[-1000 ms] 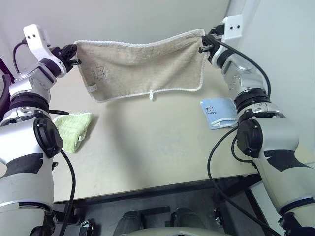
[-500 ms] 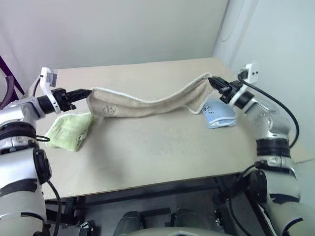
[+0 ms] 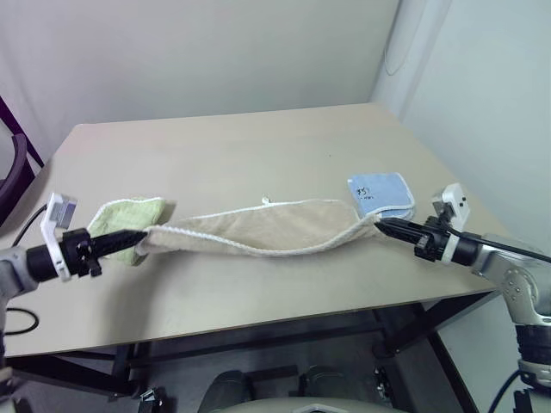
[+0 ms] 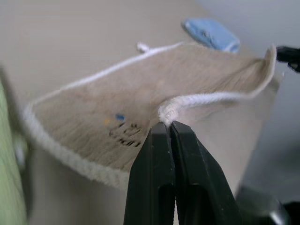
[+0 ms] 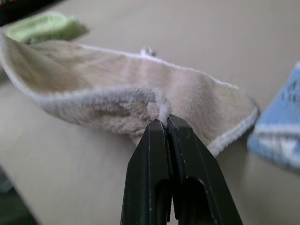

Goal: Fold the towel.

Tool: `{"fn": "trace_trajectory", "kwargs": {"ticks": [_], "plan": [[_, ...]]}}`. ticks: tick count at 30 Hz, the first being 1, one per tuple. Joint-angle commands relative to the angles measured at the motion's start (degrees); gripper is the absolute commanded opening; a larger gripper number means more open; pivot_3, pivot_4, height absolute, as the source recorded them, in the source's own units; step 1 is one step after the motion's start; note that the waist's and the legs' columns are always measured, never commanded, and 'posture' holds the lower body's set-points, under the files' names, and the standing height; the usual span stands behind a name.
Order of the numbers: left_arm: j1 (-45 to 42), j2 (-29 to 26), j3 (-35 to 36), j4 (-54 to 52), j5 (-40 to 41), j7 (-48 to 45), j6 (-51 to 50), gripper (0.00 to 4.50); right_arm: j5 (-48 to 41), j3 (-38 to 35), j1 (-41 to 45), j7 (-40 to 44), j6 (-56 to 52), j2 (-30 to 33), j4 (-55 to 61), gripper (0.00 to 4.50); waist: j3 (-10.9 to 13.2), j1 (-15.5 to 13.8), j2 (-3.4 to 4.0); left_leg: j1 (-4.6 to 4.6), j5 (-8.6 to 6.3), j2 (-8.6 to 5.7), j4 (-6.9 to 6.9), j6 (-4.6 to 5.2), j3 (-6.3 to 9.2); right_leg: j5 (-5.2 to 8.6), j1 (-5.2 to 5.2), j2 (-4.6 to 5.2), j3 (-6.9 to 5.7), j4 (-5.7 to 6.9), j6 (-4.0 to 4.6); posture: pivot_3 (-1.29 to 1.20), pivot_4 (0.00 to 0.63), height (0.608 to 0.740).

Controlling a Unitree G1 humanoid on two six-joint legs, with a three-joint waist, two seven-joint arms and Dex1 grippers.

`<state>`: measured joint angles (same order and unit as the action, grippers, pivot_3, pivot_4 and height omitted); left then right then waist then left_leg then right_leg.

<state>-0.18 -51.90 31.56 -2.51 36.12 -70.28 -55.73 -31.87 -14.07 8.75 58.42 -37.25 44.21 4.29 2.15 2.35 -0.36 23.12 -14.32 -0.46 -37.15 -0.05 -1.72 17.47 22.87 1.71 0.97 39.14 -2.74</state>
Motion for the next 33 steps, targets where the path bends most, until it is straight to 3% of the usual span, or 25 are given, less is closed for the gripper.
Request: {"fn": "trace_trajectory", "kwargs": {"ticks": [1, 8, 13, 15, 21, 33], "plan": [[5.13, -2.62, 3.80, -1.20, -0.28, -0.63, 2.71, 0.02, -0.13, 0.08, -2.08, 4.45, 3.07, 2.99, 3.81, 0.00, 0.02, -0.06, 0.03, -0.06, -0.01, 0.00, 0.01, -0.01, -0.01, 0.01, -0.06, 0.00, 0.00, -0.02, 0.01, 0.00, 0.000, 0.740], [11.32, -4.42, 1.29, 1.43, -2.49, -2.00, 9.18, 0.02, 4.27, 5.68, -5.58, 12.07, 9.26, 8.57, 2.83, 0.00, 0.19, -0.31, 0.20, -0.65, -0.13, 0.15, 0.23, -0.17, -0.02, 0.05, -0.59, 0.05, -0.17, -0.71, 0.05, 0.00, 0.000, 0.740], [8.50, -3.64, -2.35, 3.60, -2.53, -0.74, 10.69, 0.02, 5.37, 7.78, 2.07, 9.34, 10.06, 5.44, -2.88, 0.00, 0.19, 0.00, 0.21, -0.65, -0.22, 0.19, 0.31, -0.03, -0.35, -0.03, -0.57, 0.54, -0.59, -0.92, 0.05, 0.00, 0.000, 0.740], [5.03, -3.71, -5.10, 6.20, -3.11, -0.58, 11.74, 0.02, 6.66, 9.06, 6.86, 7.49, 11.08, 2.95, -7.20, 0.00, 0.15, 0.03, 0.13, -0.64, -0.24, 0.19, 0.38, 0.02, -0.48, -0.07, -0.52, 0.93, -1.11, -0.93, 0.01, 0.00, 0.000, 0.740], [-8.28, -2.76, -12.91, 19.89, -7.46, 1.36, 16.02, 0.02, 12.04, 13.09, 17.98, 5.06, 15.77, -3.60, -21.24, 0.00, 0.13, -0.40, 0.14, -0.62, -0.23, 0.19, 0.71, 0.02, -0.59, -0.09, -0.30, 0.99, -1.15, -0.97, 0.03, 0.00, 0.000, 0.740], [-20.43, 1.53, -19.72, 34.11, -13.51, 3.09, 24.56, 0.02, 18.09, 14.08, 25.41, -1.28, 24.56, -11.15, -36.07, 0.00, 0.08, 0.10, 0.06, -0.02, -0.12, 0.17, 0.89, 0.13, -0.78, -0.24, 0.30, 1.04, -1.15, -0.78, -0.21, 0.00, 0.000, 0.740]]}}
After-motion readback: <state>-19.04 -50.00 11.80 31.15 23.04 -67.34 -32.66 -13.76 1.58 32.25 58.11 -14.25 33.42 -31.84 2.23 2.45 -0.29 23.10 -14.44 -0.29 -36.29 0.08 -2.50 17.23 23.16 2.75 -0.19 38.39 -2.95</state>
